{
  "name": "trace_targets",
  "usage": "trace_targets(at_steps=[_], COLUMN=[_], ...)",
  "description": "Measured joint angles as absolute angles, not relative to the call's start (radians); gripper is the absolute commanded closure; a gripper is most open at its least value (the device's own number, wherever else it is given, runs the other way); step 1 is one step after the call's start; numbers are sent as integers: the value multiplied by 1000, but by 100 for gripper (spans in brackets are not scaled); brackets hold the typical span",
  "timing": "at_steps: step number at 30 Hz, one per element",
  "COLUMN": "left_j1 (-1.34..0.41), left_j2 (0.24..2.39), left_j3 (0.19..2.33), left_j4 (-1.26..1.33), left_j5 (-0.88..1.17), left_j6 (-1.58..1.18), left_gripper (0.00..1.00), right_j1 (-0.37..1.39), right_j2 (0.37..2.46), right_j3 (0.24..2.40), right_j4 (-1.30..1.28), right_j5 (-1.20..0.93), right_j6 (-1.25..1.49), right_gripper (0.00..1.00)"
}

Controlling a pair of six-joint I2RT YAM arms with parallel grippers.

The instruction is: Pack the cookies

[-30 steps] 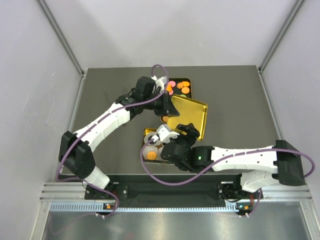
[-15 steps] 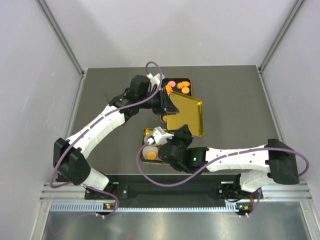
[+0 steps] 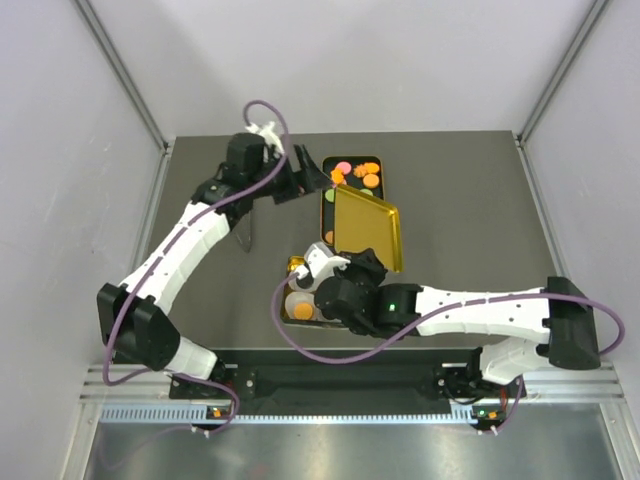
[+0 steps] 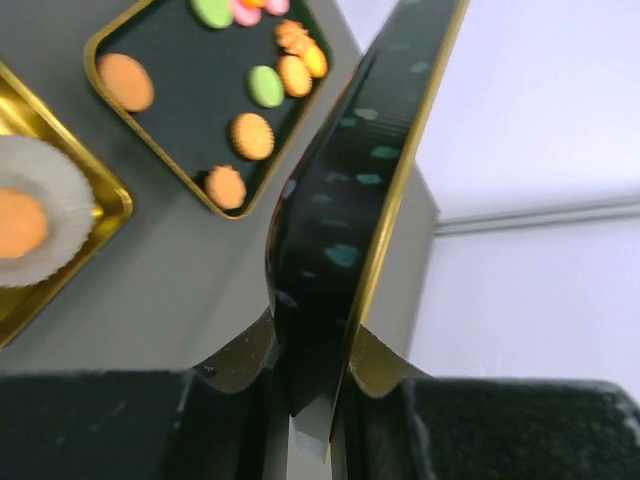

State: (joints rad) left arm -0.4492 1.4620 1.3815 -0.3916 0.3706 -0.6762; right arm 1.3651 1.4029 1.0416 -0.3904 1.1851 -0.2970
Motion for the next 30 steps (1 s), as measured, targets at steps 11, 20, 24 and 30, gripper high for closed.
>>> trace_targets(at_steps=[11,20,24,30], left_j1=[-242,-249,-249,-249], left_j2=[1306,976,915,854], left_j3=[1388,1110,1033,936], left_j4=[-398,-421,-445,-471], left_j5=[163,159,153,152], left_j6=[-630,-594,-576,-561], left_gripper=[10,10,9,8], right_j1=[1024,670,670,669], right_j2=[1253,1186,1242,1333], right_j3=[1176,990,824,693], right_j4=[-576,-107,131,481], right_j5=[402,-467,-636,-755], right_j6=[47,505,724,991], right_gripper=[99,100,100,100])
